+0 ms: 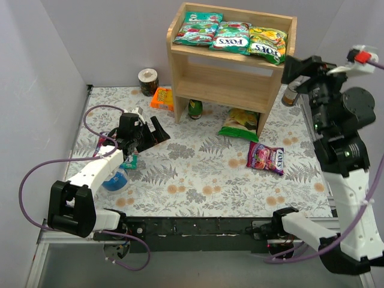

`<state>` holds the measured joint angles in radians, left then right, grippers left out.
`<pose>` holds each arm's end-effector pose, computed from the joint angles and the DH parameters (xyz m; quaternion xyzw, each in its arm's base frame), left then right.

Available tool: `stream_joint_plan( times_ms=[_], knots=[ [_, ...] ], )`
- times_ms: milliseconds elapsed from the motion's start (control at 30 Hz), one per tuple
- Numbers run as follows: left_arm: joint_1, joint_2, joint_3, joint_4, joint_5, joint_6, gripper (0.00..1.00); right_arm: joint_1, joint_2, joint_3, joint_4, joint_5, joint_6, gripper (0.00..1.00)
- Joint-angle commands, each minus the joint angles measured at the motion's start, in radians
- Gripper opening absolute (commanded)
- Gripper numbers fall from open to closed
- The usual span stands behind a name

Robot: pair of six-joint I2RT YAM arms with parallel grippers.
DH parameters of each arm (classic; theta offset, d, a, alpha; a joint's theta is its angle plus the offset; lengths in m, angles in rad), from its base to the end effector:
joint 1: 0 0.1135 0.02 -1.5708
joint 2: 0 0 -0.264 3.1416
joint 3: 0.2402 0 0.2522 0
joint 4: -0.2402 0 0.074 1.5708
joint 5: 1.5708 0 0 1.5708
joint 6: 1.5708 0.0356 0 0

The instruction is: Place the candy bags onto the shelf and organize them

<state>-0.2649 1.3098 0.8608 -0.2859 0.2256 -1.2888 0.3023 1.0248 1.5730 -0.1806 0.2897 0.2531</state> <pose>0.2674 -0.0808 0.2434 -0.4050 0.8141 -0.3561 0.2155 0.1573 0.0384 0.5568 0.1052 0.5628 0.1451 0.8069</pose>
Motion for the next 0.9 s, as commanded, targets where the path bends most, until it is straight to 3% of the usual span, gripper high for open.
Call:
stream_joint_plan(
  times_ms=[0, 167, 367, 500, 667, 767, 867],
  knots=[
    [-0.004, -0.024, 0.043, 0.022, 0.035, 0.02, 0.98, -0.003, -0.148, -0.124, -0.118, 0.206, 0.028, 0.88],
    [-0.004, 0.008, 0.049, 0.034, 0.08, 0.006, 0.98, -0.003, -0.259, -0.248, -0.285, 0.327, 0.155, 0.88],
    [-0.005, 0.042, 0.055, 0.04, 0.11, -0.017, 0.98, -0.003, -0.233, -0.343, -0.526, 0.381, 0.325, 0.89],
    [-0.007, 0.057, 0.06, 0.04, 0.133, -0.033, 0.98, -0.026, -0.207, -0.442, -0.588, 0.368, 0.443, 0.89],
    [-0.01, 0.075, 0.063, 0.04, 0.158, -0.044, 0.98, -0.175, -0.174, -0.594, -0.563, 0.156, 0.503, 0.89],
    [-0.011, 0.078, 0.061, 0.04, 0.158, -0.049, 0.98, -0.325, -0.184, -0.721, -0.517, 0.004, 0.589, 0.89],
    [-0.013, 0.082, 0.06, 0.042, 0.162, -0.05, 0.98, -0.351, -0.23, -0.858, -0.442, -0.072, 0.739, 0.89]
  ],
)
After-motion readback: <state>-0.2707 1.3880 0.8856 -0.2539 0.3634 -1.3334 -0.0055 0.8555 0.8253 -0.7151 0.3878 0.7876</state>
